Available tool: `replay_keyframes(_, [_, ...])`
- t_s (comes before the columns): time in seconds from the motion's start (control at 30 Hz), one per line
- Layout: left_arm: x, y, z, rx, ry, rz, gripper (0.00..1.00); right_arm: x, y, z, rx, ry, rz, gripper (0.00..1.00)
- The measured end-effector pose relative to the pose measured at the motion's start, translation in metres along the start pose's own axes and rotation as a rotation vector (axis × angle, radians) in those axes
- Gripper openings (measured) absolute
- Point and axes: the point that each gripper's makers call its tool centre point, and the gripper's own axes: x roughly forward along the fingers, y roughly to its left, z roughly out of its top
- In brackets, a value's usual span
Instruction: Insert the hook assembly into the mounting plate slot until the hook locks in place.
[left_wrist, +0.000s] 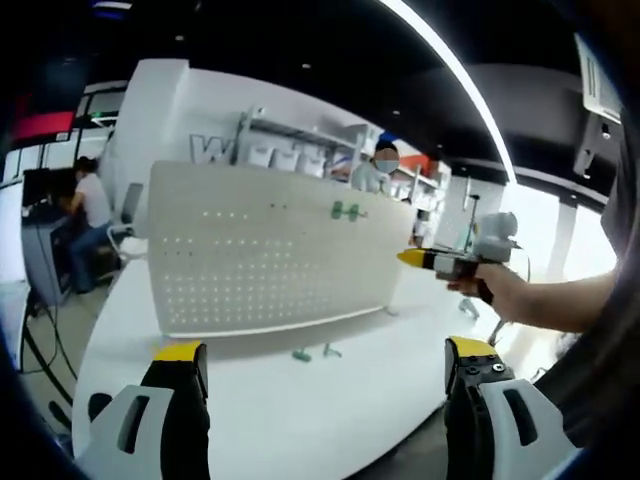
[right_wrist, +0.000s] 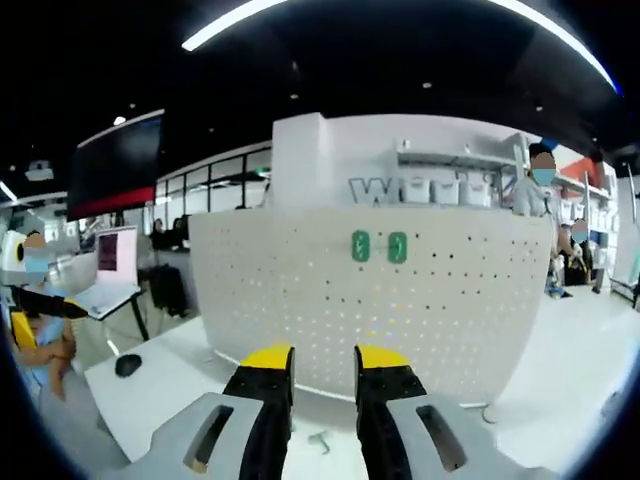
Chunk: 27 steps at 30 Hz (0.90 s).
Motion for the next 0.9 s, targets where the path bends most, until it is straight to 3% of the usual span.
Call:
replay_keyframes(0.4, [0.002, 0.0, -0.001, 0.001, 0.004, -0.005, 1.0, -0.023, 0.018, -0.034, 0.012, 0.064, 0.041, 0.27])
replay_keyframes(0.9, [0.007, 0.001, -0.009, -0.004, 0.026, -0.014, 1.0, -0.057, 0.056, -0.075, 0.027, 0.169, 0.134, 0.32])
